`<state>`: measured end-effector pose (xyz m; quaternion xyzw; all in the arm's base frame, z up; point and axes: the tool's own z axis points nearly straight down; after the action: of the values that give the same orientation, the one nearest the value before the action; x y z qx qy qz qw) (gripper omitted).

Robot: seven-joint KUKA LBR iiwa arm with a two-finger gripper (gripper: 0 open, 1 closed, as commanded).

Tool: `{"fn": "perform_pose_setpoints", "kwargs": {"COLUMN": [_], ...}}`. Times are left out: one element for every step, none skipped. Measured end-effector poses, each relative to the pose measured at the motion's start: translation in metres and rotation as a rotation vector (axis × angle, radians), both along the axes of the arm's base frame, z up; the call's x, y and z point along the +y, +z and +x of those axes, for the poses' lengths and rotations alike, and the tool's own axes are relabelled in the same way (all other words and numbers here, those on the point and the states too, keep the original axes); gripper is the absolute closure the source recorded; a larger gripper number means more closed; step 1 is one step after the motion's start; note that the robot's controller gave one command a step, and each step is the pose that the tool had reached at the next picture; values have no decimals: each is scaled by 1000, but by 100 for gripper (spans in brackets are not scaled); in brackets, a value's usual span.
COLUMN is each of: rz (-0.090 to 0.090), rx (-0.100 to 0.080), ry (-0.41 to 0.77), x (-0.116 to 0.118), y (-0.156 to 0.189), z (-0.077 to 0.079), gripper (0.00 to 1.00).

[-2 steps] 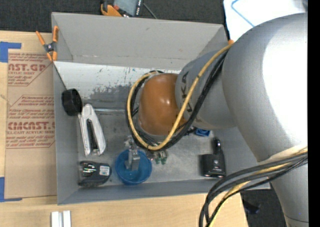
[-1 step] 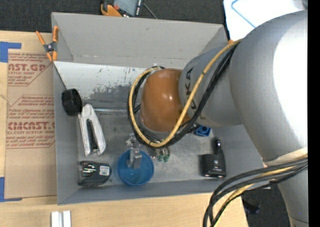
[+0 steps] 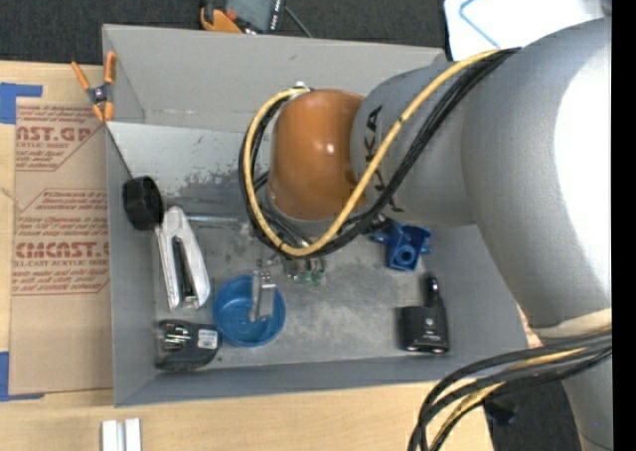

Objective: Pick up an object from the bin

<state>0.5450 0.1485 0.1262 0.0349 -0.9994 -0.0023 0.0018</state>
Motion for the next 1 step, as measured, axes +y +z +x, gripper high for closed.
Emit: {"fn": "perform_pose_setpoints", "kwargs": {"rz": [0], "rx": [1], "ry": [0], "x": [0], "y": [0], "z": [0], "gripper": [0]}}
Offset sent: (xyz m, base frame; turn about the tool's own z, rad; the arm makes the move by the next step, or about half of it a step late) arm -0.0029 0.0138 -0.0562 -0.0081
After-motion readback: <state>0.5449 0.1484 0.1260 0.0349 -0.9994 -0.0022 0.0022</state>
